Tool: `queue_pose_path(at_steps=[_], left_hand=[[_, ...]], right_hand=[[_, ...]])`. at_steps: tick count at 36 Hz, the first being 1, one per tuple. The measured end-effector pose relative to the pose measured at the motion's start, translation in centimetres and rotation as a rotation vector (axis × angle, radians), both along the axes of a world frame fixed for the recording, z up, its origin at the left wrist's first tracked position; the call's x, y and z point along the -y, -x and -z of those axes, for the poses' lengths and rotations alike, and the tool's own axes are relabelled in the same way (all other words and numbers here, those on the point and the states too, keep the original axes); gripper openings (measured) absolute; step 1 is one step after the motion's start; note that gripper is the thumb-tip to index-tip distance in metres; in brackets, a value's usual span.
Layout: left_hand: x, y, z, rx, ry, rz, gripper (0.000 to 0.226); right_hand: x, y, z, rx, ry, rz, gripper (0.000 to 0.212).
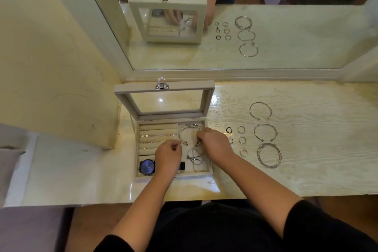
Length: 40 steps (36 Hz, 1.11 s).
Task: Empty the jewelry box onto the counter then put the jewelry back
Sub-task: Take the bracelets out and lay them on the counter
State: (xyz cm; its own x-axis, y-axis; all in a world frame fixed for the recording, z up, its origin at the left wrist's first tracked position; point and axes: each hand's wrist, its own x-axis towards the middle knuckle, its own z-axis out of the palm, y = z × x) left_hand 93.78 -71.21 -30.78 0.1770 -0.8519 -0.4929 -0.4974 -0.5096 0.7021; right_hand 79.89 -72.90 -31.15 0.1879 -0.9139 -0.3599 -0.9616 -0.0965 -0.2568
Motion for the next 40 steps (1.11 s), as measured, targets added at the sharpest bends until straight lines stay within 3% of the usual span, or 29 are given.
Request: queue_pose_path(at_steps=[24,35,40], left_hand=[[1.8,0.7,-0.4,-0.112,0.008,-0.203,0.017],[2.0,3.9,-1.5,-0.169,0.061,-0.228,0.012],[1.9,6.0,-2.2,-0.216,0.029,-0.190,0.012]], right_hand=[[-0.4,2.0,-1.6,0.263,0.063,-0.076,0.020],[-1.0,4.9,-1.8,0.655,0.026,0.233,0.010],[-1.5,6.5,-1.6,0.808,0.019,0.422,0.023]])
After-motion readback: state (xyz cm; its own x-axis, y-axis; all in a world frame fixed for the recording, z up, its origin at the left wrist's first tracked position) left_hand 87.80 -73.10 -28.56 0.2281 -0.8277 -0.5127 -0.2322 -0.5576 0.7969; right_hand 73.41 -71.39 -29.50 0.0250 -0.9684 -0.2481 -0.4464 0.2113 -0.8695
